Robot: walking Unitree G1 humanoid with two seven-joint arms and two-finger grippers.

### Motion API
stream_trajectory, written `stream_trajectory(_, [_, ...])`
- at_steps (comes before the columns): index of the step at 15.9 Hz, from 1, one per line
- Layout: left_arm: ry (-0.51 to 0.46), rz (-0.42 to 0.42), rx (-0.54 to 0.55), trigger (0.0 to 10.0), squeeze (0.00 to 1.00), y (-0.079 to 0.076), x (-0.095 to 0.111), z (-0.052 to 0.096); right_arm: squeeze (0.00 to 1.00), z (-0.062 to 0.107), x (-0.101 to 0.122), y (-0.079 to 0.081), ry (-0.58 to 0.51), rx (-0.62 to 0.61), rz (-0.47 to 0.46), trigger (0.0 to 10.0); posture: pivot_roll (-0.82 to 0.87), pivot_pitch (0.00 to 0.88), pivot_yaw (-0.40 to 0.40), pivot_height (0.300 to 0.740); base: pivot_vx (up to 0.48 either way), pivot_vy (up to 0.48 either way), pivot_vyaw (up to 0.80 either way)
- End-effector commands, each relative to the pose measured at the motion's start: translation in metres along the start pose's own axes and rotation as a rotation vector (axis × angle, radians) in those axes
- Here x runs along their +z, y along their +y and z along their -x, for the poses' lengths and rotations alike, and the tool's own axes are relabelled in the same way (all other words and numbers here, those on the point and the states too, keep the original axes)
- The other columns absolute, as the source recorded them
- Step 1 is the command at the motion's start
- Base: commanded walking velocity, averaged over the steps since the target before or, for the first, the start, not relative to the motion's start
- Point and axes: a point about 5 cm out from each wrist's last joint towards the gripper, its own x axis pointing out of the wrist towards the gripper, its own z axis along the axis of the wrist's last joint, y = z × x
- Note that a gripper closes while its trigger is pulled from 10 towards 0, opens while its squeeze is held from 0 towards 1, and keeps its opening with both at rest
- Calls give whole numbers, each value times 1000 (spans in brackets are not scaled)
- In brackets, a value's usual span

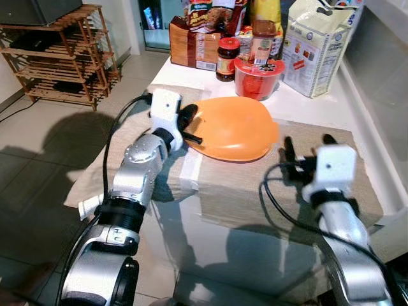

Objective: Setting the table

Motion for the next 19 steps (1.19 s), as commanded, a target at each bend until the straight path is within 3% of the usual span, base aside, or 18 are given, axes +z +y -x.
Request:
stream_trajectory(1, [4,-30,-30,10000,0,-8,2,-6,0,6,6,-6,-39,-19,49,10000,-38,0,15,722,0,0,0])
stream_trajectory(7, [55,-109,-121,10000,0,-31,14,-31,0,6,12,-3,-80,-20,64,10000,-51,0,23,722,0,0,0])
stream_trajectory(10, [122,-141,-123,10000,0,-31,13,-39,0,8,13,-1,-82,-20,65,10000,-54,0,27,722,0,0,0])
stream_trajectory(12, [232,-176,-103,10000,0,-24,6,-43,0,8,13,0,-81,-17,66,10000,-61,0,35,722,0,0,0])
stream_trajectory(17, [319,-167,-108,10000,0,-20,2,-43,0,7,12,1,-75,-13,65,10000,-63,0,41,722,0,0,0])
stream_trajectory(19, [401,-143,-162,10000,0,-24,-3,-43,0,6,11,1,-71,-7,65,10000,-61,0,41,722,0,0,0])
